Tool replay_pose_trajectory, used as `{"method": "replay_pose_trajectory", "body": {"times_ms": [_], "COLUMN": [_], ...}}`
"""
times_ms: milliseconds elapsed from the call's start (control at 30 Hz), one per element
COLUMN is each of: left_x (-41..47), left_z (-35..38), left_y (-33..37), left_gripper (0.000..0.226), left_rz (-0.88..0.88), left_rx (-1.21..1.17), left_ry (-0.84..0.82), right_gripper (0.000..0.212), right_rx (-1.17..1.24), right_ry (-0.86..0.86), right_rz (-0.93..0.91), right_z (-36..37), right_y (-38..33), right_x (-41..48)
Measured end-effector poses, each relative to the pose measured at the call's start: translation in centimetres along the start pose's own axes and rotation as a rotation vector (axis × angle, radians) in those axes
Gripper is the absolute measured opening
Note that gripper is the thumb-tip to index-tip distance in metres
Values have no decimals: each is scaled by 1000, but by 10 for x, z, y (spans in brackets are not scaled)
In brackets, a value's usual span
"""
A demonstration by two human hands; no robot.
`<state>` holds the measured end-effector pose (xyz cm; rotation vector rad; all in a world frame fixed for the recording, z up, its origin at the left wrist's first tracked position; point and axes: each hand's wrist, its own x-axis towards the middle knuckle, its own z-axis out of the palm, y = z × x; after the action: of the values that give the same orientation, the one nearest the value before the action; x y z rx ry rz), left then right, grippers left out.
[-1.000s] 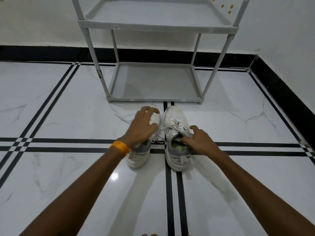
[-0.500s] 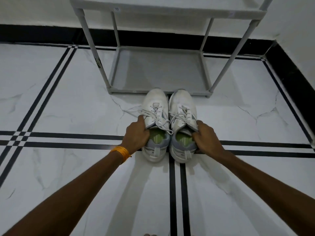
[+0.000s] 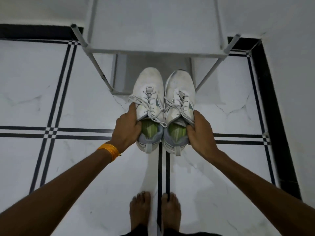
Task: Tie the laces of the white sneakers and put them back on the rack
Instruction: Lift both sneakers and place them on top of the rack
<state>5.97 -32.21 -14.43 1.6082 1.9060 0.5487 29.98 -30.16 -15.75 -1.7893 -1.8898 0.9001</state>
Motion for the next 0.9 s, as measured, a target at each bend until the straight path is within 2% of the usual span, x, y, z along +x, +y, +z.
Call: {"method": "replay_pose_trajectory", "body": {"times_ms": [233,467,633,900], "left_x": [8,75,140,247], "left_z": [-113,-199,-209,-178], "left_y": [103,177,177,118], "left_gripper": [57,59,56,57], "left_rz": [5,-60,-80,-99], "left_rx": [-41,-38,-61,-6], "left_ry": [10,27,41,-7], "right_gripper": [36,38,41,41], "right_rx": [19,-38,-47,-122], "right_ry": [-1,-59,-88,-158], "right_rz": [23,-2,-1,88], "right_z": [-117,-200,-200,-142], "right_y": [-104,-188,-199,-181], "right_x": [14,97,167,276]}}
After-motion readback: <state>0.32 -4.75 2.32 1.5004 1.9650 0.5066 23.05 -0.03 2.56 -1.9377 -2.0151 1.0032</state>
